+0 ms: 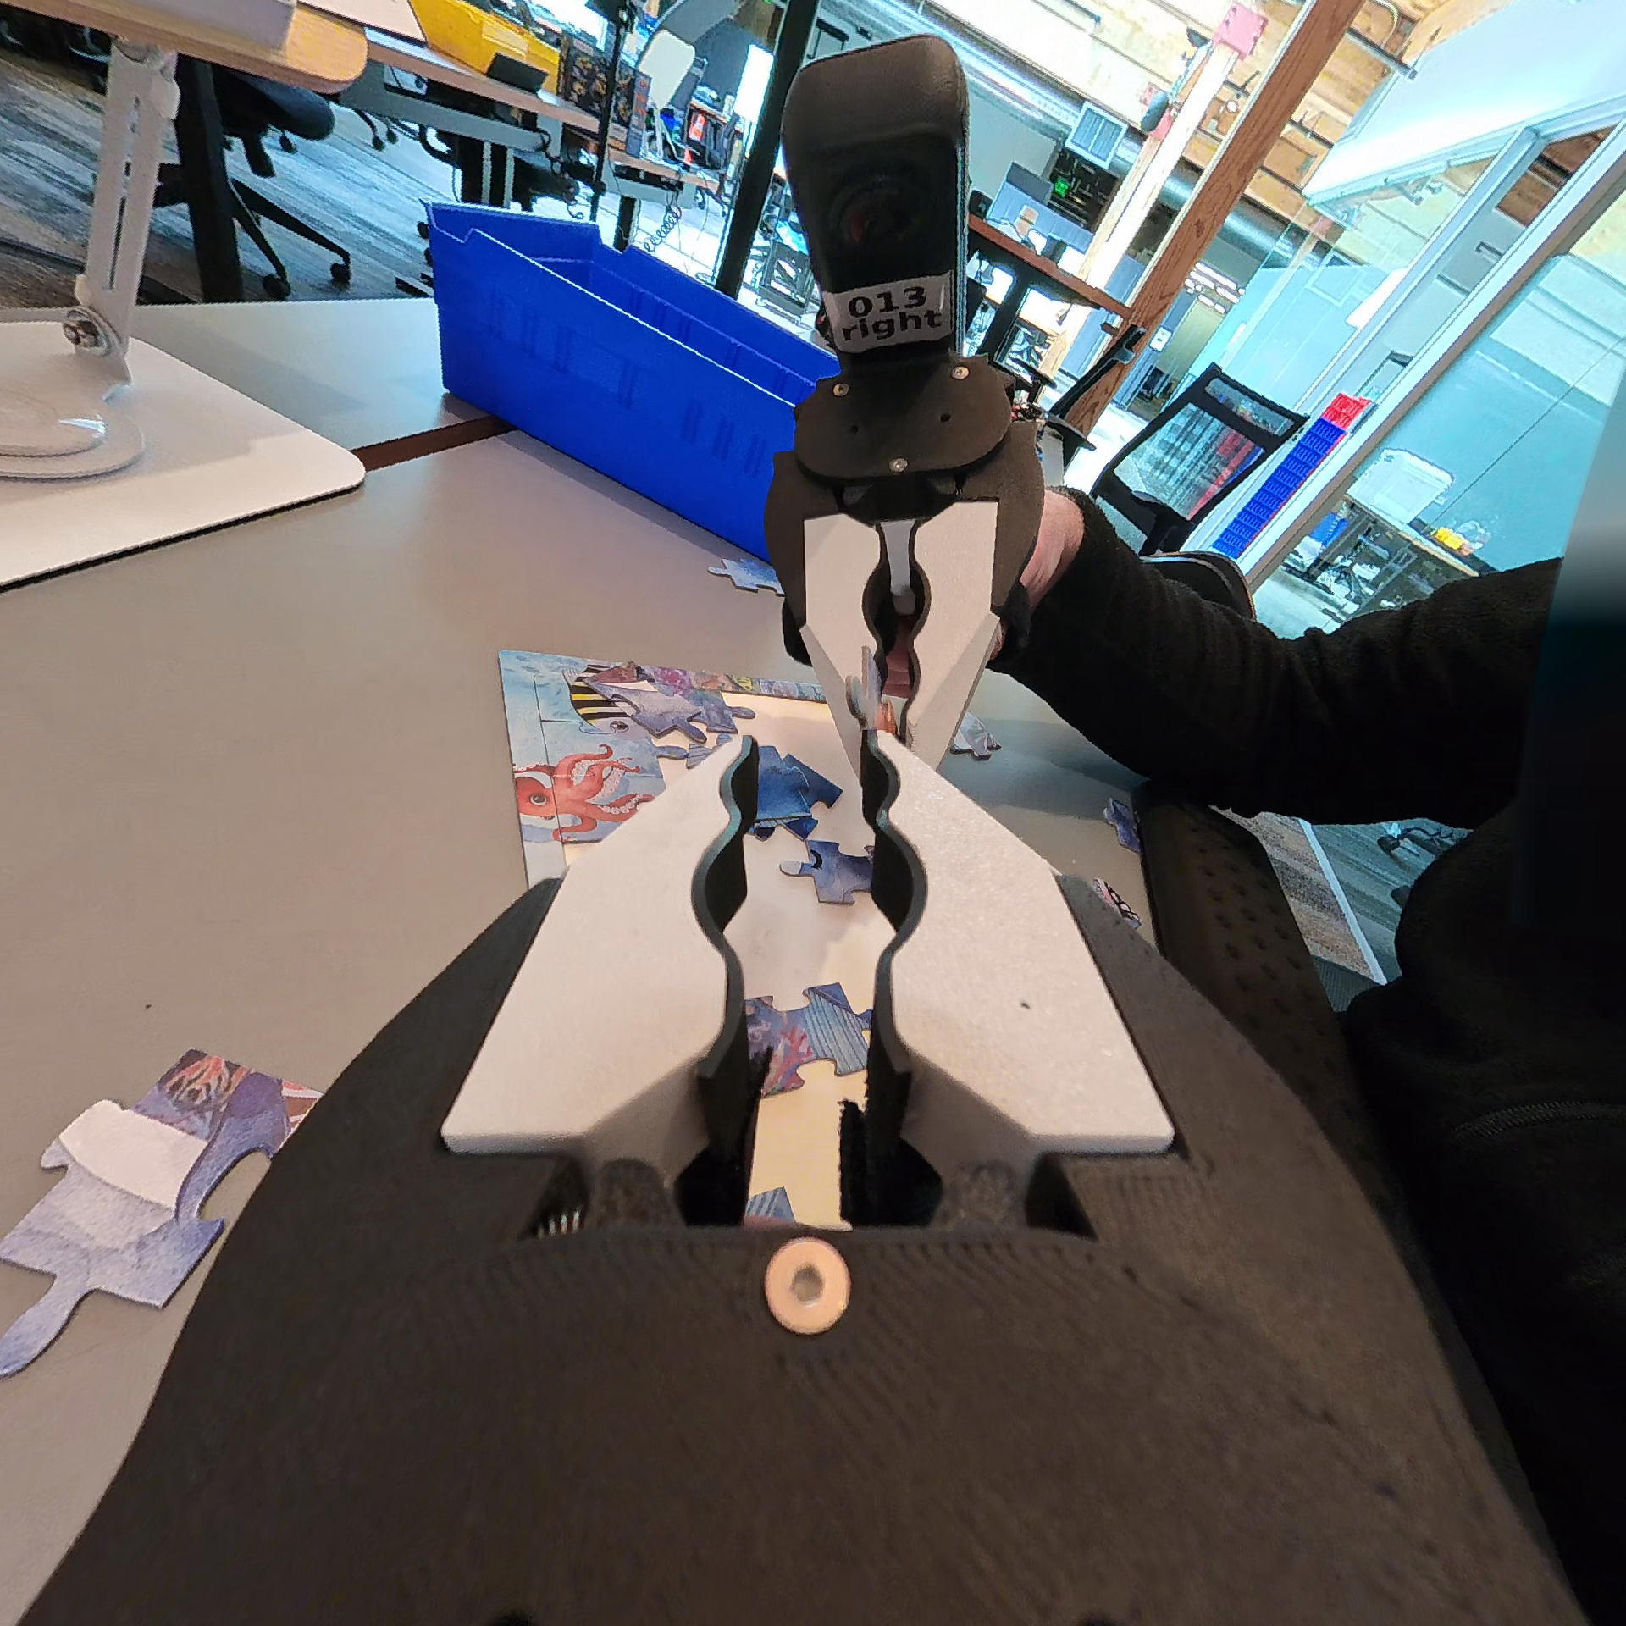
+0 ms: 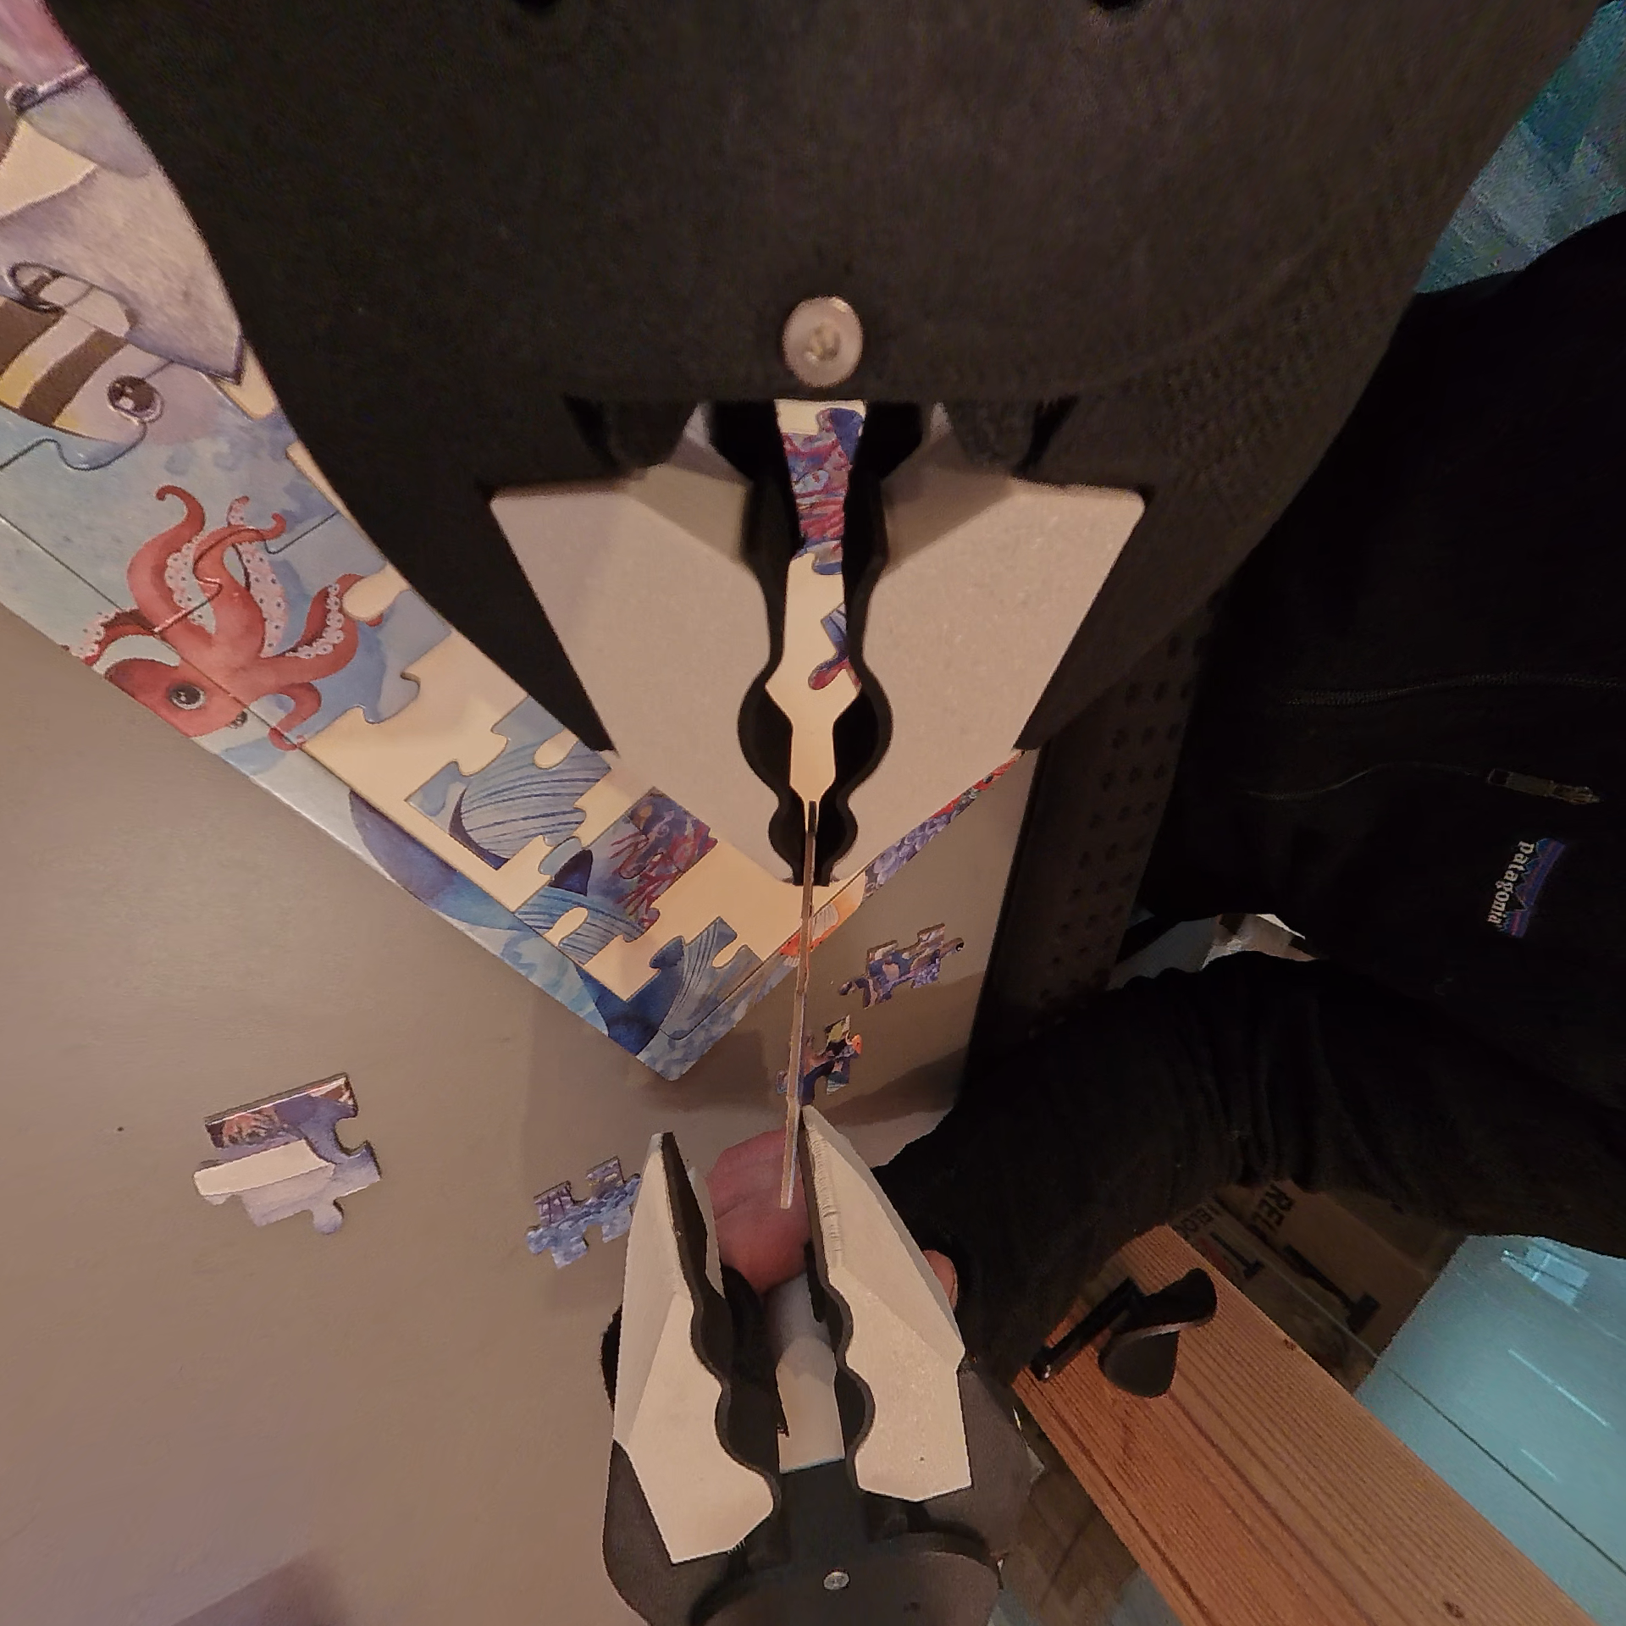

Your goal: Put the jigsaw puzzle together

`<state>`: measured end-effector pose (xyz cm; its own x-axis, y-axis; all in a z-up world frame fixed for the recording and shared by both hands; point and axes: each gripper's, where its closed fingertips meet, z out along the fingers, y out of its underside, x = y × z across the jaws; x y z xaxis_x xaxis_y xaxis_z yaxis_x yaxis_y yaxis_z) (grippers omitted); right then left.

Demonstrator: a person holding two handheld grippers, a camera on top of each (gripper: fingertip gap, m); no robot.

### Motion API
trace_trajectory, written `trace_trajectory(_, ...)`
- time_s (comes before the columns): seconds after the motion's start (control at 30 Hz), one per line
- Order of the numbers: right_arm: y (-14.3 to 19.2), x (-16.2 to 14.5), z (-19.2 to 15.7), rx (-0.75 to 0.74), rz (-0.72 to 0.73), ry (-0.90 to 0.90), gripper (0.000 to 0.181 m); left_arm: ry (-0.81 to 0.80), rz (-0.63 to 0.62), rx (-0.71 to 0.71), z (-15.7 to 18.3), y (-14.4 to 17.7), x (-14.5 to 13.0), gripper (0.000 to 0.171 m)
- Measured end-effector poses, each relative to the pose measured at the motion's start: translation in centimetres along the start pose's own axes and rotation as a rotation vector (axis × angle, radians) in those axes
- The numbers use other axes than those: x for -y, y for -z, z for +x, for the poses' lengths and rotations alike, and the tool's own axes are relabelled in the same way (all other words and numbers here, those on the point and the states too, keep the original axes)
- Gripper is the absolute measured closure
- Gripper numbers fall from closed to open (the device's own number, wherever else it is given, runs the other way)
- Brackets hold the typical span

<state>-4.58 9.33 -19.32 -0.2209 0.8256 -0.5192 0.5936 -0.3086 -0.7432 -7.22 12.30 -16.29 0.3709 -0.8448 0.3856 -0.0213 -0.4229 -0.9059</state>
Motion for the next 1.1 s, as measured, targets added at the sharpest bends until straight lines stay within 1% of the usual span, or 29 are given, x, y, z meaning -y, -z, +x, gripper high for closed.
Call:
trace_trajectory(0.33, -0.79, -0.76, -0.1, 0.01, -0.04, -0.004, 0.181, -0.011, -0.031, 0.001, 0.1, -0.23, -0.55, 0.15)
trace_trajectory(1.1, -0.35, -0.13, 0.01, -0.001, -0.006, 0.005, 0.181, -0.008, -0.002, 0.027, -0.34, -0.09, 0.0, 0.149)
